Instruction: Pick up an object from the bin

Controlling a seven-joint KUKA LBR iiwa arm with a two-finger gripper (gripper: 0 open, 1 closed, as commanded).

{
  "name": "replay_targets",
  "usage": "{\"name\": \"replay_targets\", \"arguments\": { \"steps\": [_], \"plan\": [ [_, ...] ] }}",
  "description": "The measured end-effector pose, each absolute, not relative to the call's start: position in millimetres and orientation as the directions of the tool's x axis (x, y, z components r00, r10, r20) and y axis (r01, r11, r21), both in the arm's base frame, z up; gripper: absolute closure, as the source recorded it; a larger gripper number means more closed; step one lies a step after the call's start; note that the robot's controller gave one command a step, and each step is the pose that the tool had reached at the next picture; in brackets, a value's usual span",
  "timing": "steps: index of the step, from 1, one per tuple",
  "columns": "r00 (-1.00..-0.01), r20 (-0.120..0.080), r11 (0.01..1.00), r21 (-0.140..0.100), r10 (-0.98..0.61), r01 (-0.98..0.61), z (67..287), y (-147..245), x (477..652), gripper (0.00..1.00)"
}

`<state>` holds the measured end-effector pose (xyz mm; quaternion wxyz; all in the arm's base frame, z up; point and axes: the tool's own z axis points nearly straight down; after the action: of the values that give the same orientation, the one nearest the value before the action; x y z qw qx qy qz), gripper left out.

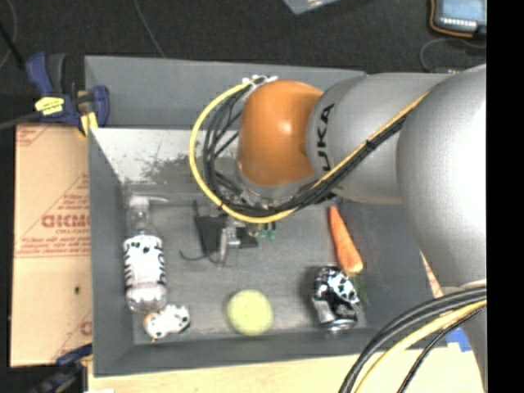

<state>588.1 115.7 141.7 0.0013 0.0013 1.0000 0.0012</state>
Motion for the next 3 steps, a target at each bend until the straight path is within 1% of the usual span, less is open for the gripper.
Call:
{"name": "replay_targets", "arguments": {
  "steps": [1, 2, 3],
  "plan": [
    [-1.000, -0.003, 1.000, 0.003, 0.003, 0.003, 142, 116, 588.1, 0.00],
    [-0.999, -0.009, 0.999, 0.005, 0.037, 0.037, 105, 80, 595.7, 0.00],
    [-0.998, -0.005, 0.998, 0.002, 0.064, 0.064, 76, 60, 604.6, 0.00]
  ]
}}
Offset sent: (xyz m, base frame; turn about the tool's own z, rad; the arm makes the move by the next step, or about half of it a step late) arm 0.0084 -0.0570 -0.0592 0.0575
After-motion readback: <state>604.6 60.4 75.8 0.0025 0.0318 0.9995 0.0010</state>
